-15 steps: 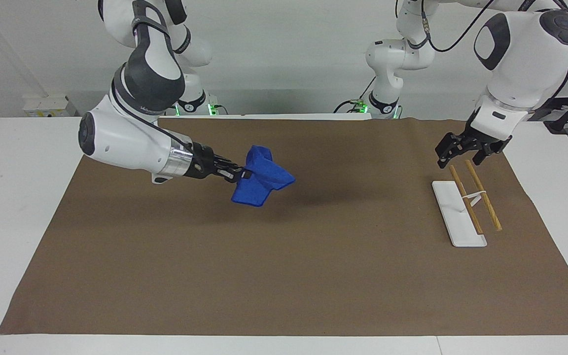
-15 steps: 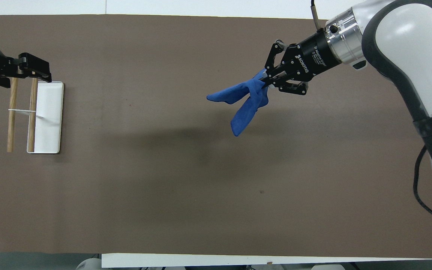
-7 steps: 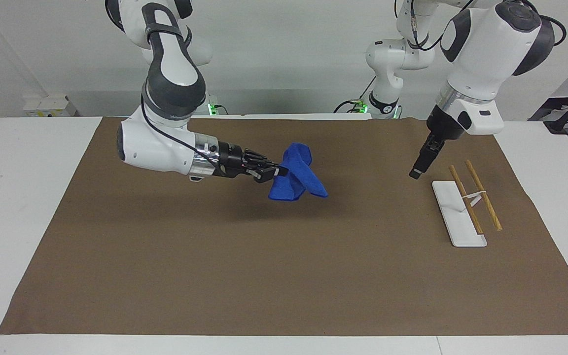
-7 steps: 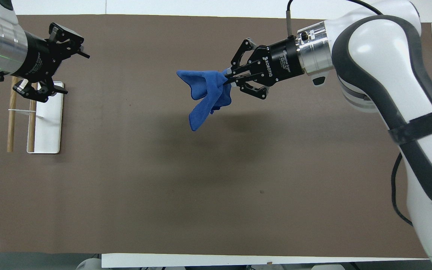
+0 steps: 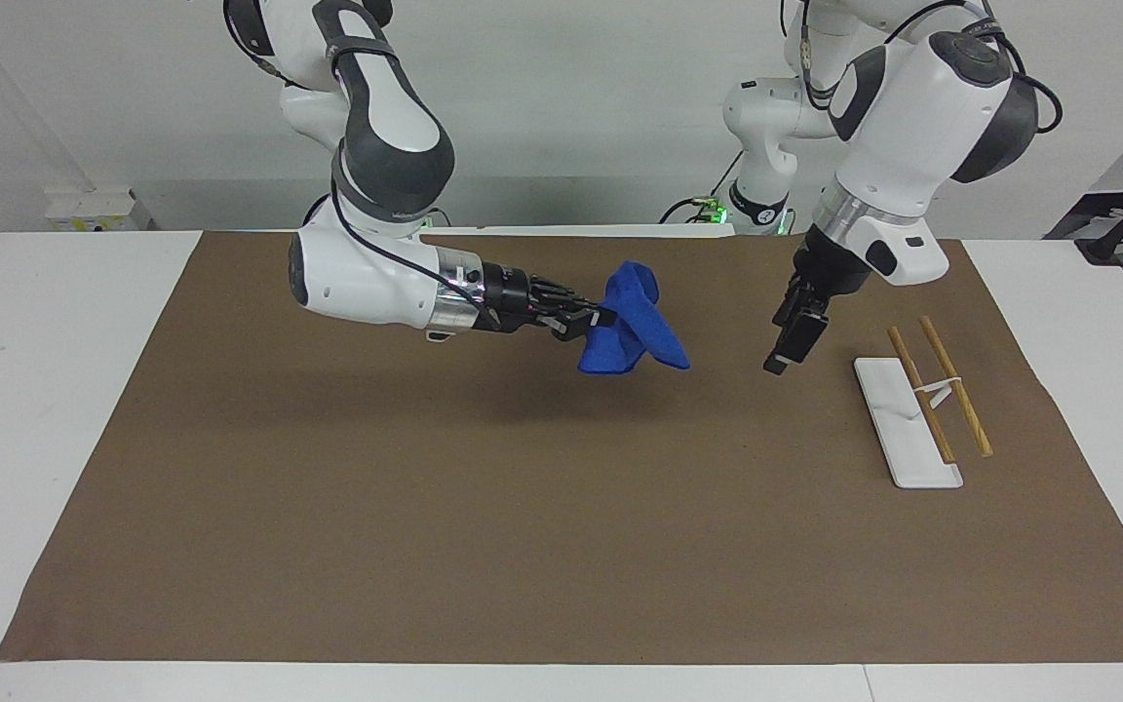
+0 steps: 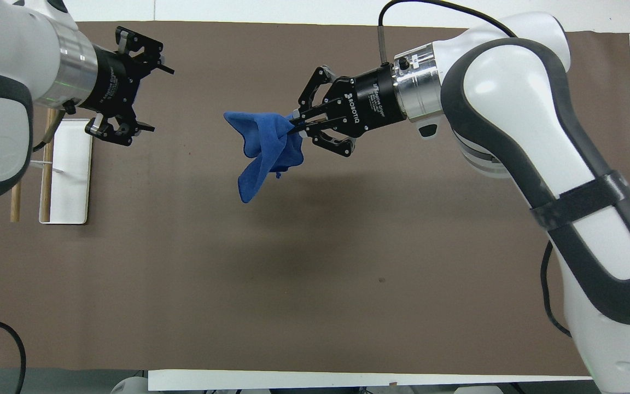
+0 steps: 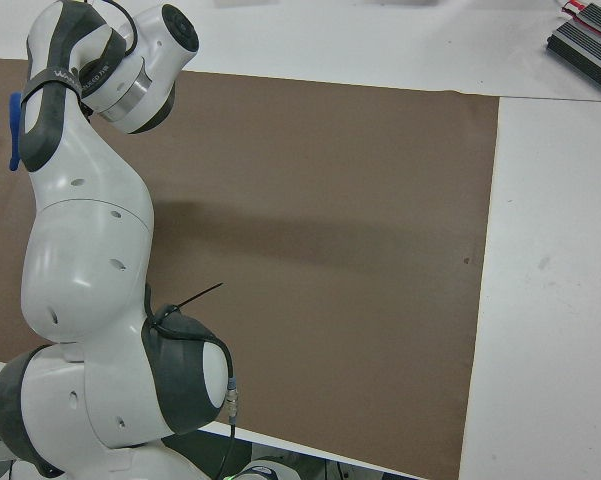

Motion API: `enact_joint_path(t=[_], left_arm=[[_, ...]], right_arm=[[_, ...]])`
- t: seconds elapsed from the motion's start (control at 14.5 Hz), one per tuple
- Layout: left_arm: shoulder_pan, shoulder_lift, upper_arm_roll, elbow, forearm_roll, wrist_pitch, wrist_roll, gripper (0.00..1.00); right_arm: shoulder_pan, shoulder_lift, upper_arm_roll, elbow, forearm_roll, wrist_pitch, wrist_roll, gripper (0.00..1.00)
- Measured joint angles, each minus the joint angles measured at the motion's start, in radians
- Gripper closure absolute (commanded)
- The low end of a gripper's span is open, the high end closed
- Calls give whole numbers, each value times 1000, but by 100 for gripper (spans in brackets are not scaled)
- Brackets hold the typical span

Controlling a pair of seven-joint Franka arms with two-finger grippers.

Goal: Right arm passes towel to left arm to hang
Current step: 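Hold the towel out with the right gripper while the left gripper approaches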

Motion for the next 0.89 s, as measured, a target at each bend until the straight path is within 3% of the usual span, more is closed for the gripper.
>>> enact_joint_path(t=[0.41,0.89], left_arm=[[-3,20,-96,-7,-2,9,-85,6],[-3,54,-99,-24,-2,76,-95,21]], right_arm=[[46,0,0,-4,0,71,6,98],[45,0,-2,-4,0,77,6,98]])
